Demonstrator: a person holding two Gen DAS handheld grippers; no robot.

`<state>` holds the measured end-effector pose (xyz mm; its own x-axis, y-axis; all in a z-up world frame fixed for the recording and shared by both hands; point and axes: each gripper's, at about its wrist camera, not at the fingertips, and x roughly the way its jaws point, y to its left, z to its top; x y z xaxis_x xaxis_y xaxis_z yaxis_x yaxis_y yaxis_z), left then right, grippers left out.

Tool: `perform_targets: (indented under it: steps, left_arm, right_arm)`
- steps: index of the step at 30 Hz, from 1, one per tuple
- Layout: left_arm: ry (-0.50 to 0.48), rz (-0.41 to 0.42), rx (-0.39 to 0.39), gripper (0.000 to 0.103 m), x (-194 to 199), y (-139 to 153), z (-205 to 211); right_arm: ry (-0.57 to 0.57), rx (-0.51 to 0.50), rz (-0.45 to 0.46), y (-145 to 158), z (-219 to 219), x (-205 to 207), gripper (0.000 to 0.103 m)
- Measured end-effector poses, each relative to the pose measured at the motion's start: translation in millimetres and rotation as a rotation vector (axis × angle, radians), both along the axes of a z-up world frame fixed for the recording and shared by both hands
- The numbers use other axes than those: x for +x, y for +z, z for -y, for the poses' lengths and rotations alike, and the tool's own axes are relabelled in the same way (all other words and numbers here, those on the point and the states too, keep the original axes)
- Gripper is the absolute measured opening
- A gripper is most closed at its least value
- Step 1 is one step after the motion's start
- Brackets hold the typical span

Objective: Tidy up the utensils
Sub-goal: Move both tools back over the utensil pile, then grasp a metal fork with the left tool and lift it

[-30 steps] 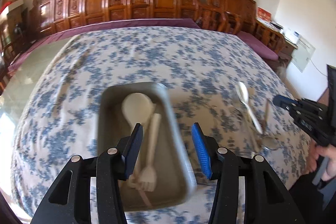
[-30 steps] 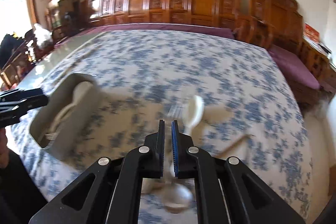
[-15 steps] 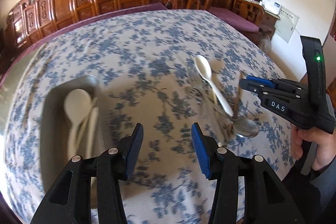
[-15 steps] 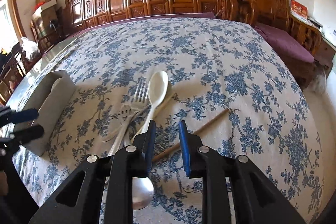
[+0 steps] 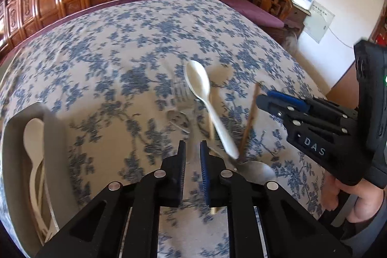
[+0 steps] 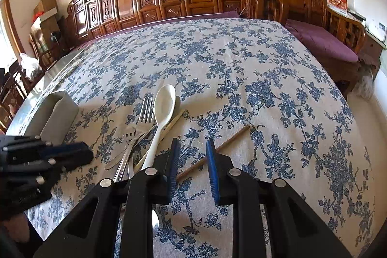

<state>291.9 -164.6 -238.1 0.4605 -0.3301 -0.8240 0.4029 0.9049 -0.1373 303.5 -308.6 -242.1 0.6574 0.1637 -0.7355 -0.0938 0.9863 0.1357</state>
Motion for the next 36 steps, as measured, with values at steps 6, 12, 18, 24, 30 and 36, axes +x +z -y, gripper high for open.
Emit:
perform_targets:
  steps: [6,12,18,24,30,36]
  left_arm:
    - [-0.005,-0.036,0.041,0.008,5.9,-17.8,17.4]
    - [0.019,-0.063,0.066,0.008,16.2,-27.7,21.7]
    - [0.016,-0.055,0.097,0.011,22.2,-29.7,30.7]
    - [0.032,-0.045,0.174,0.028,26.9,-29.9,33.9]
    - [0.025,-0.072,0.155,0.01,22.3,-29.7,27.5]
    - [0.04,-0.086,0.168,0.009,26.1,-35.2,20.2]
  right_arm:
    - [-0.007,0.041,0.022,5.1,2.4,-1.0,0.025]
    - [0.0,0.054,0.031,7.8,1.3,-0.5,0.025]
    - [-0.008,0.085,0.042,11.4,4.9,0.1,0.025]
    - [-0.005,0.083,0.042,11.7,3.2,-0.3,0.025]
    - [-0.019,0.1,0.046,12.9,6.6,-0.3,0.025]
    - [-0.005,0.089,0.048,13.1,4.8,-0.1,0.025]
